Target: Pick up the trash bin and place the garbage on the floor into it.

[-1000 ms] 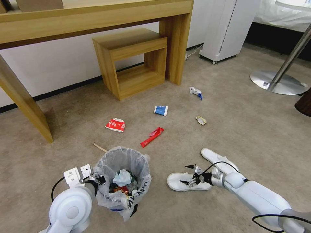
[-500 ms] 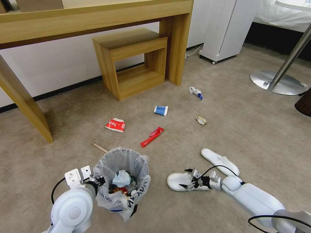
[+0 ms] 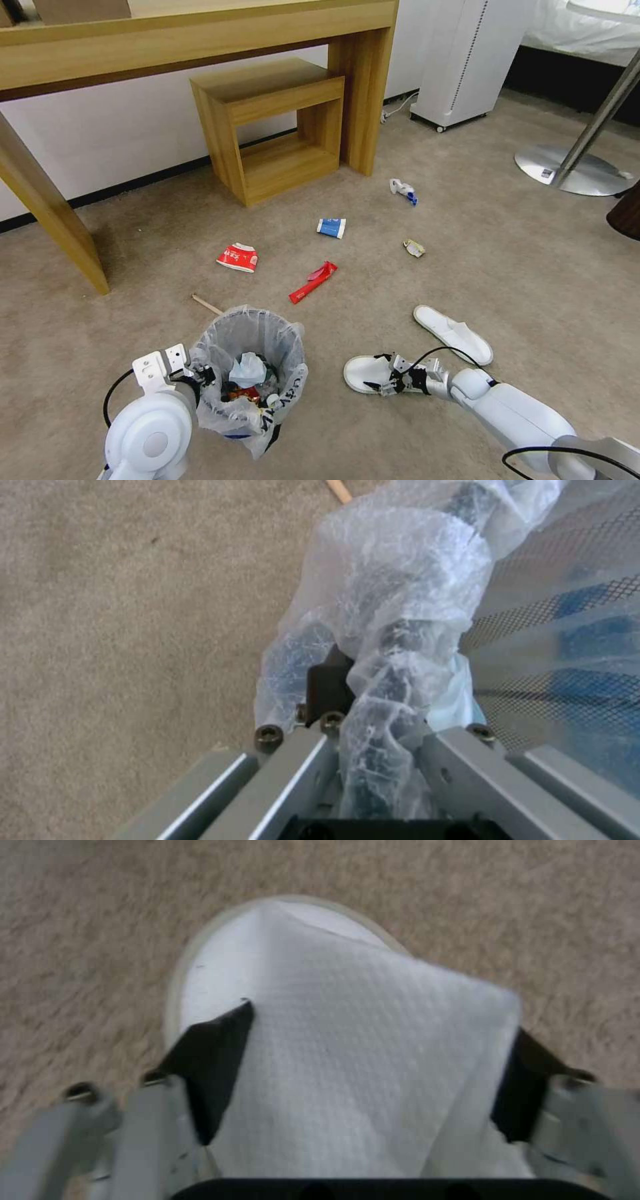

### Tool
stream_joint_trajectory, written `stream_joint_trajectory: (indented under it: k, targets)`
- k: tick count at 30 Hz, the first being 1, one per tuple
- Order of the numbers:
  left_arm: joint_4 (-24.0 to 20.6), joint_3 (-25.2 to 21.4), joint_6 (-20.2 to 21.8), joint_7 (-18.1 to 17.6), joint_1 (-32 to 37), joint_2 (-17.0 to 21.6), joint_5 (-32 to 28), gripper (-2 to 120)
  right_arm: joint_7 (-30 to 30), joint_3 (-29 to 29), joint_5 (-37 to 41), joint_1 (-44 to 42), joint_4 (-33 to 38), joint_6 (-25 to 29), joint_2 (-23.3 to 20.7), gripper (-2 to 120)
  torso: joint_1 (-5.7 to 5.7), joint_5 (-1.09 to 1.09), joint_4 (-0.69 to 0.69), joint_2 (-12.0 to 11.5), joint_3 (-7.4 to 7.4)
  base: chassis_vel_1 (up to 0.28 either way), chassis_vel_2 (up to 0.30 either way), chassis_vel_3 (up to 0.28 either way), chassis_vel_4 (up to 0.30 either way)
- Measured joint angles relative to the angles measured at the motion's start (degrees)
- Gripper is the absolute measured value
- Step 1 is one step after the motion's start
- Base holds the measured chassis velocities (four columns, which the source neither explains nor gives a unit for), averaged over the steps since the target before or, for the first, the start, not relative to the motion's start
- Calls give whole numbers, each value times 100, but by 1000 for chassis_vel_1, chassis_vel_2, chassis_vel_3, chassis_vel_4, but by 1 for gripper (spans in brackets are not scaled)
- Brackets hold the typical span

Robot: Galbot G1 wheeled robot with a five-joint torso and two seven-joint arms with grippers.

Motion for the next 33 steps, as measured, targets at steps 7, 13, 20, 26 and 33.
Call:
stream_joint_trajectory:
  k: [7, 13, 20, 26, 33]
  targets:
    - [67, 49, -16, 0, -114, 30, -18, 0, 37, 107, 98, 8, 115, 7, -32, 40, 0, 0, 0, 0, 0, 0, 0, 0, 0]
    - [115, 87, -23, -2, -179, 29, -18, 0, 65, 114, 169, 64, 227, -1, -90, 22, 0, -1, 0, 0, 0, 0, 0, 0, 0]
    - [144, 96, -31, -12, -215, 35, -29, 0, 107, 112, 250, 76, 300, -31, -94, 0, 0, 0, 0, 0, 0, 0, 0, 0, 0]
    - [175, 91, -40, -23, -237, 47, -27, 0, 156, 111, 252, 56, 288, -14, -58, 0, 0, 0, 0, 0, 0, 0, 0, 0, 0]
    - [200, 91, -40, -40, -269, 42, -35, 0, 137, 258, 350, 55, 502, 16, -101, 0, 0, 1, 0, 0, 1, 0, 0, 0, 0]
